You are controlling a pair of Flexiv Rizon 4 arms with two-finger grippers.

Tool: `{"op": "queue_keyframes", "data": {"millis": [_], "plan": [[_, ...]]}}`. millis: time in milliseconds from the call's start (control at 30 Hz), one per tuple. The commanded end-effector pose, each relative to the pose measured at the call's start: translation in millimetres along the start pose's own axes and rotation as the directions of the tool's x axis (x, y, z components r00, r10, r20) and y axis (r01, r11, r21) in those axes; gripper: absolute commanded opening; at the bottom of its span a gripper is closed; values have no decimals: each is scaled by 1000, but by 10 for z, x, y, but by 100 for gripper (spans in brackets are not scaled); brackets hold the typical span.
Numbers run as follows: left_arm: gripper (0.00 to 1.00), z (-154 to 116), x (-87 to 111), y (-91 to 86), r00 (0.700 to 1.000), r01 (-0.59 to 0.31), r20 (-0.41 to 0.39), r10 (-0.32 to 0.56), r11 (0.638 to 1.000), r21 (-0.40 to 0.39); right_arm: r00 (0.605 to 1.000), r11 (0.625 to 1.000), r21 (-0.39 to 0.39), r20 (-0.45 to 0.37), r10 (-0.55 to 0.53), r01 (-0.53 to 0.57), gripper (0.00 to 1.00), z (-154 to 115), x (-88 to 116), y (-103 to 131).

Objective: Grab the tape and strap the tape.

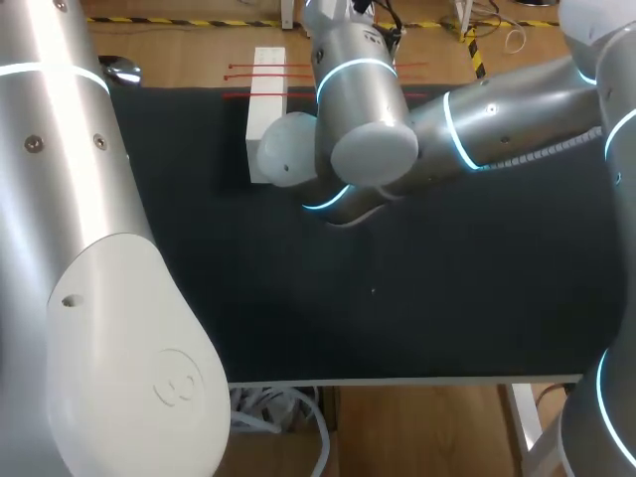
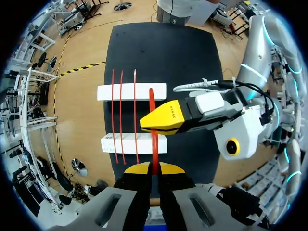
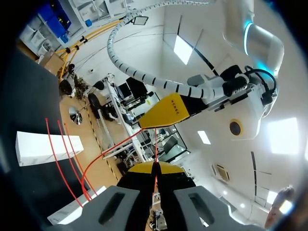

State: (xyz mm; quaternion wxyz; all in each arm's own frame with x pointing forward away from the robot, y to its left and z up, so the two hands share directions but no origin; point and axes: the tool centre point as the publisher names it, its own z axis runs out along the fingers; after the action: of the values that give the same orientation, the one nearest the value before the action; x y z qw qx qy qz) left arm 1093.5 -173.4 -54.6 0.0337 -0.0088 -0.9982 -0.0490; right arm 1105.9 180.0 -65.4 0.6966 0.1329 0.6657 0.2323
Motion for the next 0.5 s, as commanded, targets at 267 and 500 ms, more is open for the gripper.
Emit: {"op": "queue_keyframes", "data": {"millis": [267, 500], "plan": [[0, -25, -21, -11, 1000, 0, -7, 0, 1000, -6, 1000, 1000, 5, -1, -2, 2, 0, 10, 2, 10], [0, -25, -21, -11, 1000, 0, -7, 0, 1000, -6, 1000, 1000, -5, 2, 3, -3, 0, 41, 7, 52]]}}
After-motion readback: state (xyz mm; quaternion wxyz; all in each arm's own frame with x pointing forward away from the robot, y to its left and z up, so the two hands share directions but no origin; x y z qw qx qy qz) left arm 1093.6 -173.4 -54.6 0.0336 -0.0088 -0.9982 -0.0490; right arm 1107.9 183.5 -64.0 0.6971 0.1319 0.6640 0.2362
